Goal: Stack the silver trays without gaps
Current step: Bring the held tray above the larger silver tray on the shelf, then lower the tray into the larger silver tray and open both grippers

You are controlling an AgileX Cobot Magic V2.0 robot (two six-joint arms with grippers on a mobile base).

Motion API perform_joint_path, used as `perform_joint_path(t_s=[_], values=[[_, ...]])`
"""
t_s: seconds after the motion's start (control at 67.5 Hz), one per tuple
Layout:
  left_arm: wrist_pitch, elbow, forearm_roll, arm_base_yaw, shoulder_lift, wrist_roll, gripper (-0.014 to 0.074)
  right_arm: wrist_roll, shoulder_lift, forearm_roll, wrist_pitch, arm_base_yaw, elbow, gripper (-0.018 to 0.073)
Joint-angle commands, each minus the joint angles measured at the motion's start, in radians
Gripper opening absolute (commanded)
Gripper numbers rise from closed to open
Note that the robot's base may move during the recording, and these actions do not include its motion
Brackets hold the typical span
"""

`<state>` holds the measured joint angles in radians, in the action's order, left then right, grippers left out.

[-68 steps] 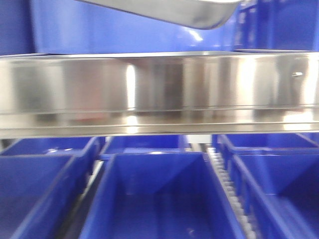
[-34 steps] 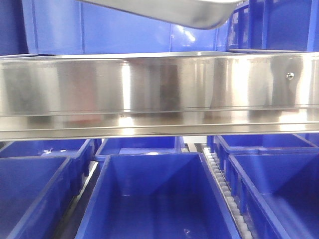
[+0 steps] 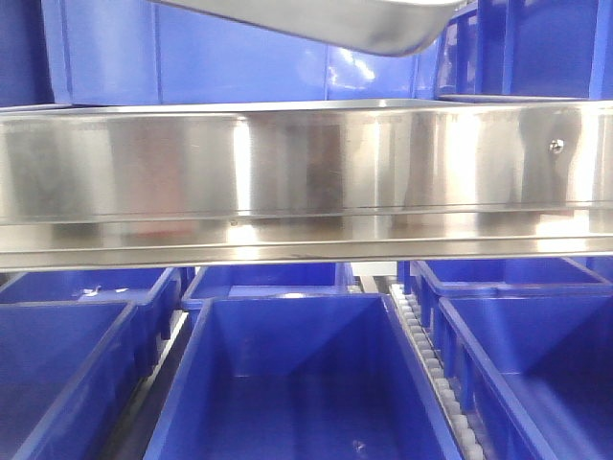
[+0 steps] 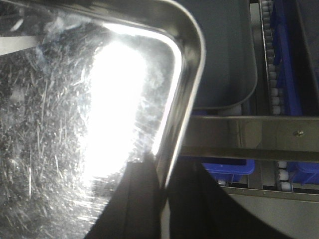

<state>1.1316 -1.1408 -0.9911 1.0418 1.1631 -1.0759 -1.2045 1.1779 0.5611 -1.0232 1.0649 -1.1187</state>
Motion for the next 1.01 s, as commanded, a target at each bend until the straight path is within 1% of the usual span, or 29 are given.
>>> perform_joint_path(t_s=[0.0, 0.178, 0.281, 0.326, 0.444, 0.519, 0.563, 0.726, 0.77, 0.83, 0.859, 0.889, 0.919, 0.993], values=[[-0.024, 0.0, -0.029, 0.001, 0.0, 0.002, -0.0009, 0.015, -0.012, 0.019, 0.075, 0.006, -0.007, -0.0004], [-0.024, 0.0, -0.029, 0.001, 0.0, 0.002, -0.0009, 0.015, -0.012, 0.019, 0.075, 0.006, -0.007, -0.0004], [-0.024, 0.0, -0.002, 0.001, 0.0, 0.002, -0.0009, 0.015, -0.012, 0.019, 0.075, 0.006, -0.007, -0.0004], [-0.024, 0.0, 0.026, 0.001, 0.0, 0.002, -0.0009, 0.015, -0.012, 0.019, 0.073, 0.006, -0.007, -0.0004], [-0.025, -0.019, 0.151, -0.009, 0.0, 0.002, -0.0009, 0.028, -0.012, 0.019, 0.061, -0.008, -0.009, -0.0004], [-0.039, -0.032, 0.2, -0.022, 0.0, 0.002, -0.0009, 0.049, -0.012, 0.022, 0.067, -0.036, -0.012, -0.0004], [-0.06, -0.039, 0.226, -0.034, 0.0, 0.002, -0.0009, 0.069, -0.012, 0.022, 0.067, -0.068, -0.021, -0.0004], [-0.168, -0.046, 0.307, -0.115, 0.008, 0.013, -0.0009, 0.17, 0.027, 0.019, 0.104, -0.163, -0.105, -0.0004], [-0.201, -0.048, 0.331, -0.143, 0.013, 0.044, -0.0009, 0.194, 0.05, 0.017, 0.106, -0.19, -0.137, -0.0004], [-0.254, -0.051, 0.397, -0.191, 0.028, 0.097, -0.0009, 0.236, 0.085, -0.007, 0.119, -0.224, -0.179, -0.0004], [-0.274, -0.051, 0.42, -0.209, 0.032, 0.115, -0.0009, 0.259, 0.103, -0.031, 0.127, -0.241, -0.199, -0.0004], [-0.305, -0.051, 0.461, -0.232, 0.043, 0.149, -0.0009, 0.289, 0.122, -0.052, 0.139, -0.257, -0.223, -0.0004], [-0.325, -0.051, 0.488, -0.264, 0.051, 0.174, -0.0009, 0.31, 0.146, -0.072, 0.154, -0.275, -0.24, -0.0004], [-0.371, -0.052, 0.545, -0.329, 0.075, 0.22, -0.0009, 0.328, 0.191, -0.099, 0.183, -0.306, -0.276, -0.0004]])
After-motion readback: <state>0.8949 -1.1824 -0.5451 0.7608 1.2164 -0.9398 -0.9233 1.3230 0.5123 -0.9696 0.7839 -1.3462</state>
